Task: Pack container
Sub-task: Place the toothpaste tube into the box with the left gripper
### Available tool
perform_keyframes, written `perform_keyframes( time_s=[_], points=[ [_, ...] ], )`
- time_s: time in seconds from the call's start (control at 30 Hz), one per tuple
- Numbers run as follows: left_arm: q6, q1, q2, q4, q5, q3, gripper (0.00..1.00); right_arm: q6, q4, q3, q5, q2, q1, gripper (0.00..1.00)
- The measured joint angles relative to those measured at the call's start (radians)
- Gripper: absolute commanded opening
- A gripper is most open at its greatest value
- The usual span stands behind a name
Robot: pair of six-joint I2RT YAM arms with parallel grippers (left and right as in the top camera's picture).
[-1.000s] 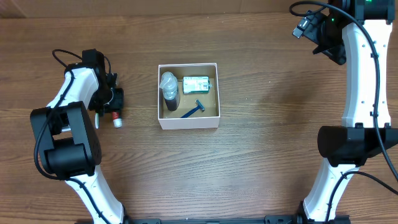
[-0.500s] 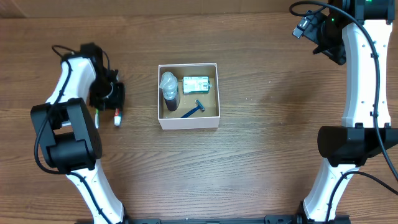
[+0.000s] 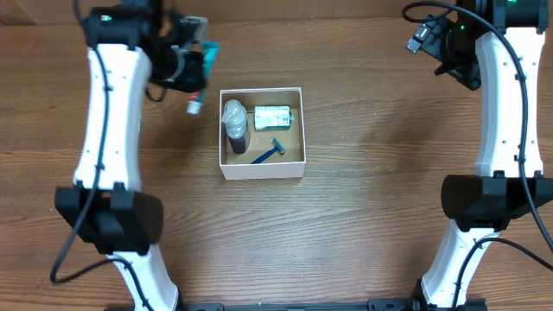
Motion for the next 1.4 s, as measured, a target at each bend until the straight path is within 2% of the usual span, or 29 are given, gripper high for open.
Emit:
perform_keyframes(
  time_s=[0.2, 0.33, 0.6, 0.77, 0.87, 0.97, 1.13, 1.27, 1.3, 1.4],
  points=[
    [0.163, -0.232, -0.062, -0.051, -0.013, 0.009, 0.19, 0.000, 0.000, 0.000, 0.000, 0.000, 0.000, 1.00],
    [0.229, -0.315, -0.063, -0.048, -0.081, -0.063, 0.20, 0.000, 0.000, 0.000, 0.000, 0.000, 0.000, 1.00],
    [0.260, -0.324, -0.060, 0.074, -0.158, -0.325, 0.21, 0.000, 0.000, 0.000, 0.000, 0.000, 0.000, 1.00],
    [0.254, -0.323, -0.059, 0.089, -0.164, -0.328, 0.21, 0.000, 0.000, 0.000, 0.000, 0.000, 0.000, 1.00],
    [0.248, -0.330, -0.060, 0.072, -0.163, -0.265, 0.29, 0.000, 0.000, 0.000, 0.000, 0.000, 0.000, 1.00],
    [0.210, -0.340, -0.077, 0.072, -0.164, -0.167, 0.29, 0.000, 0.000, 0.000, 0.000, 0.000, 0.000, 1.00],
    [0.075, -0.291, -0.165, 0.092, -0.202, -0.077, 0.32, 0.000, 0.000, 0.000, 0.000, 0.000, 0.000, 1.00],
    [-0.060, -0.143, -0.214, 0.062, -0.219, -0.067, 0.36, 0.000, 0.000, 0.000, 0.000, 0.000, 0.000, 1.00],
    [-0.118, -0.057, -0.216, 0.042, -0.227, -0.067, 0.36, 0.000, 0.000, 0.000, 0.000, 0.000, 0.000, 1.00],
    [-0.205, 0.089, -0.215, 0.024, -0.237, -0.082, 0.40, 0.000, 0.000, 0.000, 0.000, 0.000, 0.000, 1.00]
  ],
)
